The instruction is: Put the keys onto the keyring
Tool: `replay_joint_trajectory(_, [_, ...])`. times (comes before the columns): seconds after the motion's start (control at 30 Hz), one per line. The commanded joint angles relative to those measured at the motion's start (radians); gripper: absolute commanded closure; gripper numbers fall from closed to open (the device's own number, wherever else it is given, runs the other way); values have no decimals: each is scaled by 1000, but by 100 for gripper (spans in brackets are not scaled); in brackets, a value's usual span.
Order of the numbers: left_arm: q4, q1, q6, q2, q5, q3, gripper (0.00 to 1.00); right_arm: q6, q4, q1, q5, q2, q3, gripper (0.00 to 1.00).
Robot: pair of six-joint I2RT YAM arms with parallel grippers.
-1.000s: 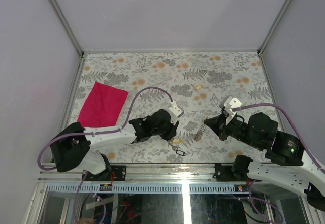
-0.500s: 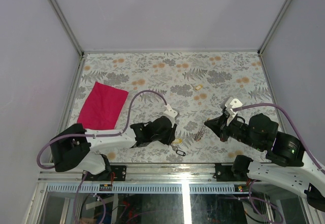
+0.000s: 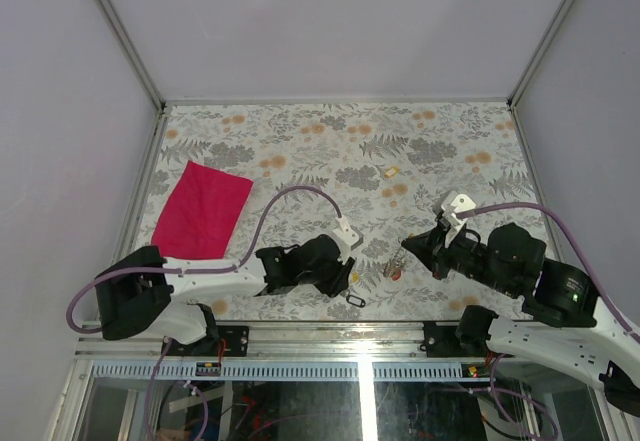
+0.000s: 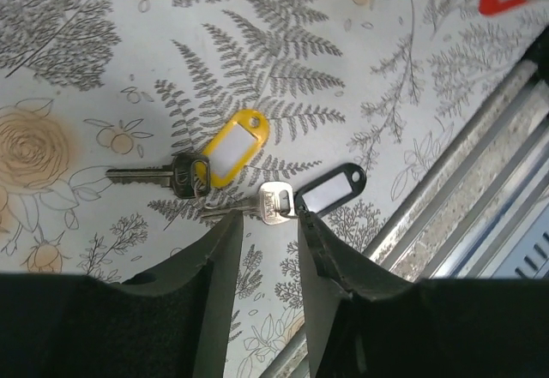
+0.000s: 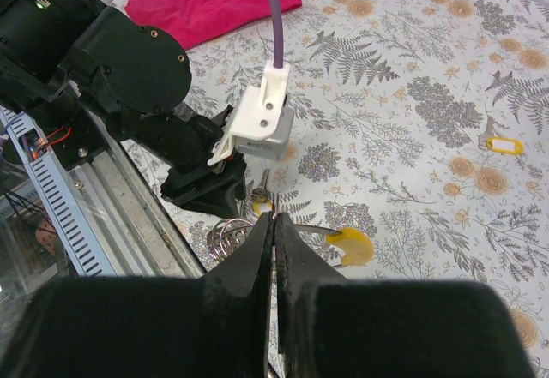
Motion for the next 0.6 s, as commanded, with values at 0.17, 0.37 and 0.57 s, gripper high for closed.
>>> replay_joint_trajectory(0.17, [25, -6, 224, 64, 132, 37, 65, 15, 22, 5, -18, 20, 29, 100])
replay_joint_trajectory(0.37, [35, -6, 278, 77, 145, 45, 64, 19, 25, 5, -25, 24, 27, 100])
replay_joint_trajectory(0.57, [65, -6, 349, 80, 186, 49, 64, 17, 21, 5, -32, 39, 34, 100])
